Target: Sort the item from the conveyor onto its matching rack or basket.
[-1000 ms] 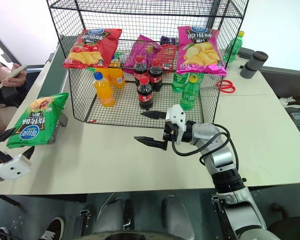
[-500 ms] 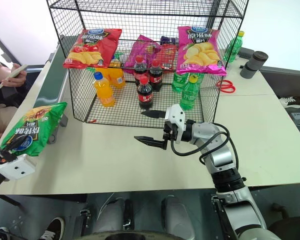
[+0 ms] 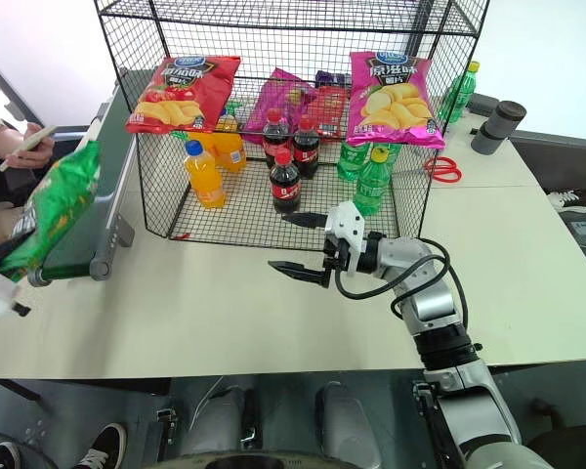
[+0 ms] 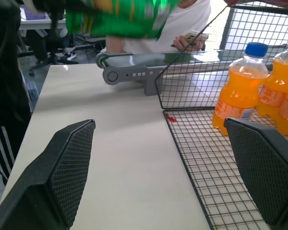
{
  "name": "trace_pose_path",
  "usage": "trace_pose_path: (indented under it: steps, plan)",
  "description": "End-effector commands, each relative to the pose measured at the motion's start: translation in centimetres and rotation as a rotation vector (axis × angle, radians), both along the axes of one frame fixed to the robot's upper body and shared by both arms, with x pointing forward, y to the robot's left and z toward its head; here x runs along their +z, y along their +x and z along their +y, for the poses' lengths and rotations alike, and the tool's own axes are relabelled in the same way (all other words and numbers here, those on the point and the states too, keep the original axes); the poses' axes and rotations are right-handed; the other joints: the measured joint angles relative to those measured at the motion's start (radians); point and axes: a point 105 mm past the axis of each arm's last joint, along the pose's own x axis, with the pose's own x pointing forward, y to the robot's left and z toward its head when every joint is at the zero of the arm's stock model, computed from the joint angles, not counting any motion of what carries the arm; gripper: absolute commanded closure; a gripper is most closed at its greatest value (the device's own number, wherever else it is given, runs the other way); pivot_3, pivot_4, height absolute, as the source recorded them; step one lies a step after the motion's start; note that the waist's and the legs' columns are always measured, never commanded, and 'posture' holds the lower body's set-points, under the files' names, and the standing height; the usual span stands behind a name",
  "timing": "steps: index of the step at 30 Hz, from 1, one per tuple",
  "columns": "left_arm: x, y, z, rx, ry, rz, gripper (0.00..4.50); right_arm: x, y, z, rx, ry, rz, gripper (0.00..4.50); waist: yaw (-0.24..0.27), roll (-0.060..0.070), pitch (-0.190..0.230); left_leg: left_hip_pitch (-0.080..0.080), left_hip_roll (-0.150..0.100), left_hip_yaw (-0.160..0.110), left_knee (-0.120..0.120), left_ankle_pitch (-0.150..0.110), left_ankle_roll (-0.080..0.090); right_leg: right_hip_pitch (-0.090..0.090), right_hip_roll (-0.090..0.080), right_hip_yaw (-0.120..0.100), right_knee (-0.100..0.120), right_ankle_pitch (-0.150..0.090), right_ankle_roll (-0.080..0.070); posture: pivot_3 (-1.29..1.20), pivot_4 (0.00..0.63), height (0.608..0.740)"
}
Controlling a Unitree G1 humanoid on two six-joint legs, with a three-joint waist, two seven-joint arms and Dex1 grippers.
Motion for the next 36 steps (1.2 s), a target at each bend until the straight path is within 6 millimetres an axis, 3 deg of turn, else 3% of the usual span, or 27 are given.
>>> trace_pose_path:
  steps: [1, 2, 5, 8, 10, 12, 16, 21, 28, 36]
  plan:
    - [3.7, -1.0, -1.1, -0.158, -0.185, 0.025, 4.49, 1.4, 0.5, -1.1, -0.023, 0.017, -0.051, 0.00, -0.001, 0.000, 0.000, 0.000, 0.000, 0.000, 0.000, 0.000, 0.000, 0.000, 0.001, 0.000, 0.000, 0.000, 0.000, 0.00, 0.150, 0.740]
    - [4.4, -1.1, -1.4, -0.197, -0.292, 0.050, 4.49, 1.4, 0.6, -1.2, -0.024, 0.016, -0.046, 0.00, -0.001, 0.000, 0.000, 0.000, 0.000, 0.000, 0.000, 0.000, 0.000, 0.000, 0.001, 0.000, 0.000, 0.000, 0.000, 0.00, 0.150, 0.740]
    - [4.9, -1.8, -4.7, -0.437, -0.636, 0.265, 4.49, 2.0, 0.1, -1.7, 0.011, 0.044, 0.022, 0.00, -0.002, 0.000, 0.000, 0.000, 0.000, 0.000, 0.000, 0.000, 0.000, 0.000, 0.001, 0.000, 0.000, 0.000, 0.000, 0.00, 0.150, 0.740]
    - [4.3, -2.1, -6.6, -0.530, -0.721, 0.408, 4.49, 1.8, -0.8, -2.1, 0.066, 0.036, 0.137, 0.00, 0.000, 0.001, 0.001, 0.000, 0.000, -0.001, 0.000, 0.000, 0.000, 0.001, 0.001, 0.001, 0.000, 0.000, 0.000, 0.00, 0.150, 0.740]
    - [3.3, -2.2, -9.6, -0.679, -0.841, 0.621, 4.49, 1.1, -2.7, -3.3, 0.152, -0.033, 0.289, 0.00, 0.011, 0.002, 0.001, 0.000, 0.000, -0.001, 0.001, 0.000, 0.000, 0.001, 0.002, 0.000, 0.000, 0.000, 0.000, 0.00, 0.150, 0.740]
    - [2.6, -2.2, -12.0, -0.836, -0.908, 0.784, 4.49, 1.7, -4.3, -5.0, 0.206, -0.029, 0.429, 0.00, 0.019, 0.004, 0.002, 0.001, -0.001, -0.003, 0.001, 0.000, 0.000, 0.002, 0.002, 0.000, 0.000, 0.000, 0.000, 0.00, 0.150, 0.740]
    - [2.6, -0.8, -12.9, -0.988, -1.038, 0.901, 4.49, 3.2, -5.7, -6.4, 0.240, 0.061, 0.615, 0.00, 0.002, 0.003, 0.002, 0.001, -0.001, -0.004, 0.002, 0.000, 0.000, 0.003, 0.003, 0.001, -0.001, -0.001, -0.002, 0.00, 0.150, 0.740]
    - [2.4, 0.6, -14.8, -1.179, -1.123, 1.049, 4.49, 4.1, -7.0, -6.2, 0.260, 0.160, 0.707, 0.00, 0.002, 0.003, 0.002, 0.002, -0.001, -0.006, 0.001, 0.000, 0.000, 0.003, 0.006, 0.001, 0.001, 0.000, 0.000, 0.00, 0.150, 0.740]
    - [1.2, 1.0, -16.1, -1.270, -1.100, 1.208, 4.49, 4.1, -6.7, -5.7, 0.185, 0.201, 0.700, 0.00, 0.005, 0.003, 0.002, 0.000, -0.001, -0.006, 0.002, 0.000, 0.000, 0.002, 0.005, 0.001, 0.000, 0.000, 0.000, 0.00, 0.150, 0.740]
    - [0.8, 1.6, -16.6, -1.302, -1.075, 1.234, 4.49, 4.1, -7.8, -4.9, 0.233, 0.212, 0.768, 0.00, 0.006, 0.003, 0.002, 0.000, -0.001, -0.007, 0.002, 0.001, 0.000, 0.002, 0.005, 0.001, 0.000, 0.000, 0.000, 0.00, 0.150, 0.740]
